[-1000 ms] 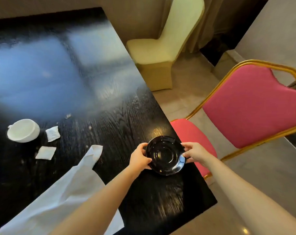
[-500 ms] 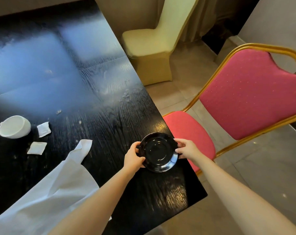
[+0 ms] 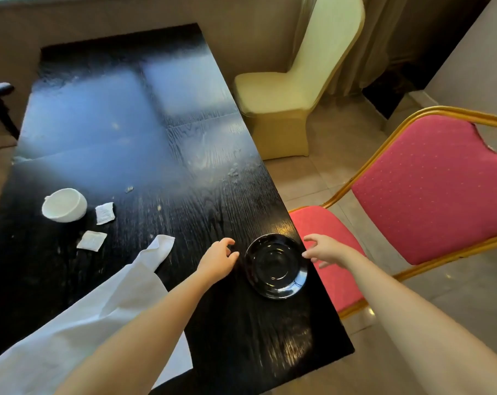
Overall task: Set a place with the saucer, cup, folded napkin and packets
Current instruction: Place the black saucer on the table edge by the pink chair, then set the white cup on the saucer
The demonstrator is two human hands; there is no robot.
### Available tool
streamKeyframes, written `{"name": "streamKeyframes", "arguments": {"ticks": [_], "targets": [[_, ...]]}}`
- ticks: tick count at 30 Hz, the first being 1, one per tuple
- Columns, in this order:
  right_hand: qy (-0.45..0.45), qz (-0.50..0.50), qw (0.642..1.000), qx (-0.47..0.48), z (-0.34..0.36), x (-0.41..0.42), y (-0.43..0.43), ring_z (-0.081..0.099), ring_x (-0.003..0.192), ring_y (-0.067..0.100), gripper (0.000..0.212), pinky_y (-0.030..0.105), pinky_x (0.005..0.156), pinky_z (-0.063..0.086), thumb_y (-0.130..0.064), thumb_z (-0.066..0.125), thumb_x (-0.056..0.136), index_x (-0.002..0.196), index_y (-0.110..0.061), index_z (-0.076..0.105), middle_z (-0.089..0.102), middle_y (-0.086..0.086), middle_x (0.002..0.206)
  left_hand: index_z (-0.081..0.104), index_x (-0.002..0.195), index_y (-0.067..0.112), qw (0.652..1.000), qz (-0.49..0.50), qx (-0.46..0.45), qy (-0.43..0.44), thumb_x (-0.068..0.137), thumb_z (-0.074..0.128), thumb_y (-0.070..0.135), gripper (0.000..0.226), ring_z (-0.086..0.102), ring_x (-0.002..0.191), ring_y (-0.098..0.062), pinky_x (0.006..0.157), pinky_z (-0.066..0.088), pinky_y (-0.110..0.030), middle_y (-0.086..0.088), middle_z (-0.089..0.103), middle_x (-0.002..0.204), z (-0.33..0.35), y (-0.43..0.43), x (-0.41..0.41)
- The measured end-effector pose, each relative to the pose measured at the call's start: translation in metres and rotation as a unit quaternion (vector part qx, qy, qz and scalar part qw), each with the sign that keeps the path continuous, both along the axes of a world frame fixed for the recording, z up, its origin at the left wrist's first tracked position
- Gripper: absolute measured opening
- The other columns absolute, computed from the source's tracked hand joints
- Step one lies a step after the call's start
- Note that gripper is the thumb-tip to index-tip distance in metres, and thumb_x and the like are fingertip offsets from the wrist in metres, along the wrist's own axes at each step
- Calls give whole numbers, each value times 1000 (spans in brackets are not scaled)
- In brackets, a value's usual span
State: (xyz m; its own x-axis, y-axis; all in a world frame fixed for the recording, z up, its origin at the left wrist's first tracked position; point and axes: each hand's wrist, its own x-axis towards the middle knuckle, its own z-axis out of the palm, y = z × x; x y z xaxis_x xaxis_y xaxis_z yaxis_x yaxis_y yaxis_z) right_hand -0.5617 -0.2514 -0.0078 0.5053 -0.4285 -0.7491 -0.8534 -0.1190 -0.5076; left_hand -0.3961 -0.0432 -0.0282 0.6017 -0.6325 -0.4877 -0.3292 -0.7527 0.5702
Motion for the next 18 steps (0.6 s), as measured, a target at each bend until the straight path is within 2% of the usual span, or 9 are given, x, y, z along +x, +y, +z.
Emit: {"name": "streamKeyframes", "arguments": {"ticks": [3, 6, 8, 10, 12, 15, 18], "targets": [[57, 115, 991, -32, 30, 27, -14, 50, 121, 29, 64, 42, 95, 46, -17, 61, 86, 143, -18, 32, 44, 12, 141, 49, 129, 14, 995, -83, 50, -23, 95, 45, 34, 40, 57, 113, -24, 94, 45, -33, -9, 60, 126, 29, 15, 36], [108, 235, 965, -38, 66, 67, -16, 48, 124, 25, 65, 44, 101, 44, -26, 64, 85, 142, -23, 35, 46, 7, 141, 51, 129, 15, 988, -115, 105, -3, 96, 41, 37, 41, 55, 115, -24, 95, 44, -34, -8, 57, 130, 64, 36, 71], [123, 290, 949, -29, 86, 99, -9, 46, 126, 23, 59, 46, 104, 42, -26, 62, 87, 140, -25, 37, 46, 5, 142, 50, 130, 17, 987, -93, 128, 37, 95, 42, 38, 41, 58, 109, -23, 93, 48, -38, -8, 57, 129, 86, 53, 90], [124, 326, 937, -28, 101, 131, 3, 47, 121, 20, 53, 46, 104, 41, -24, 62, 88, 137, -27, 42, 45, 5, 142, 47, 132, 18, 987, -53, 139, 68, 94, 44, 39, 43, 59, 113, -25, 93, 50, -43, -8, 57, 129, 105, 73, 106], [120, 359, 925, -26, 113, 164, 20, 46, 122, 21, 50, 46, 105, 40, -23, 61, 89, 135, -26, 44, 43, 5, 144, 46, 133, 18, 987, -29, 149, 59, 94, 44, 39, 44, 58, 115, -26, 94, 50, -44, -8, 57, 129, 122, 95, 120], [106, 405, 908, -27, 129, 210, 52, 39, 134, 25, 54, 47, 108, 38, -23, 59, 90, 140, -22, 39, 37, 6, 148, 44, 134, 20, 986, -3, 160, 45, 94, 41, 41, 45, 60, 113, -22, 93, 52, -42, -6, 58, 127, 138, 130, 143], [92, 443, 890, -50, 137, 253, 89, 42, 131, 24, 53, 46, 107, 39, -25, 59, 90, 140, -22, 40, 40, 6, 146, 46, 133, 20, 986, 29, 159, 39, 95, 40, 40, 43, 60, 111, -22, 91, 53, -41, -6, 59, 125, 147, 166, 165]]}}
